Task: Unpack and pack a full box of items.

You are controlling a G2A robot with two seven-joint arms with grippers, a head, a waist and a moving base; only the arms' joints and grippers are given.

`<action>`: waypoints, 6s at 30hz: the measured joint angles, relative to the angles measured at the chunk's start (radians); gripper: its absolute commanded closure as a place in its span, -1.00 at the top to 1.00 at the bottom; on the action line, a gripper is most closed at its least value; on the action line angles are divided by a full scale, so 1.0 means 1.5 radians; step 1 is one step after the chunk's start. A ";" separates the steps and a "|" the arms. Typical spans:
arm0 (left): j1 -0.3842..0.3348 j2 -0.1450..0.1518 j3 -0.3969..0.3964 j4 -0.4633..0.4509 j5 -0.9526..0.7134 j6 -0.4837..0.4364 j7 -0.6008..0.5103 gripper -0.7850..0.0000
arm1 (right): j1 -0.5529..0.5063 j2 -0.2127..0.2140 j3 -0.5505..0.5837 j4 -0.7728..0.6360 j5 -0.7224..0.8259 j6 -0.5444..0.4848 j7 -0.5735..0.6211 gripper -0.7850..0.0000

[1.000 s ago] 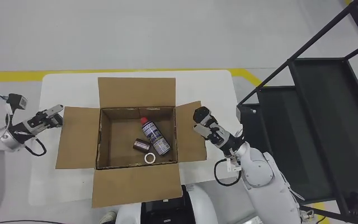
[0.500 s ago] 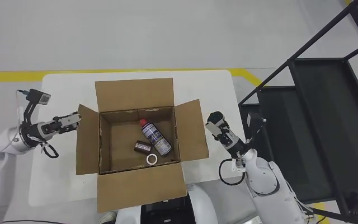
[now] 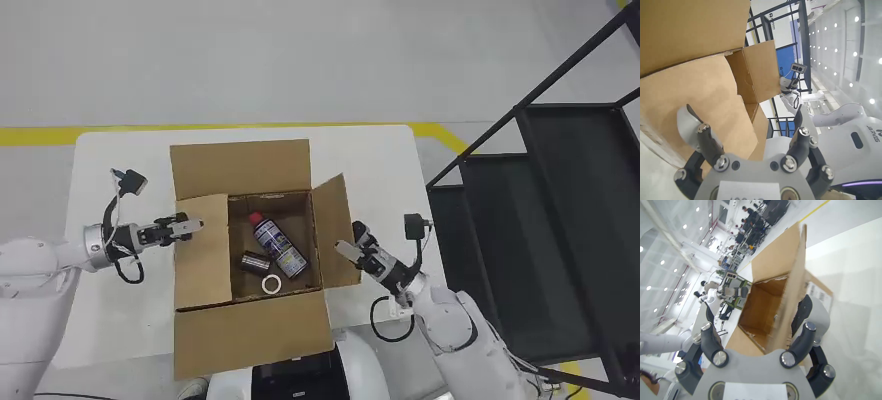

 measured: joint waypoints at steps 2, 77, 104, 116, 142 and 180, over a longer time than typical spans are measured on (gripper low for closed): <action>0.002 0.001 0.004 0.000 0.027 -0.004 0.009 1.00 | 0.026 -0.001 -0.025 0.004 0.000 -0.018 0.015 1.00; -0.003 0.021 -0.122 0.041 -0.095 -0.034 0.085 1.00 | 0.086 0.041 -0.160 0.076 0.124 -0.013 0.142 1.00; -0.227 -0.045 0.106 0.375 -0.146 -0.117 0.197 1.00 | 0.122 0.046 -0.191 0.074 0.090 0.016 0.115 1.00; -0.333 -0.098 0.202 0.509 -0.260 -0.202 0.115 1.00 | 0.132 0.049 -0.198 0.078 0.095 0.012 0.106 1.00; -0.093 -0.023 0.006 0.183 -0.319 0.014 -0.187 1.00 | 0.128 0.057 -0.186 0.052 -0.005 0.114 0.057 1.00; -0.055 0.020 0.058 0.158 -0.188 -0.017 -0.156 1.00 | -0.076 0.090 -0.086 -0.040 -0.030 0.117 0.057 1.00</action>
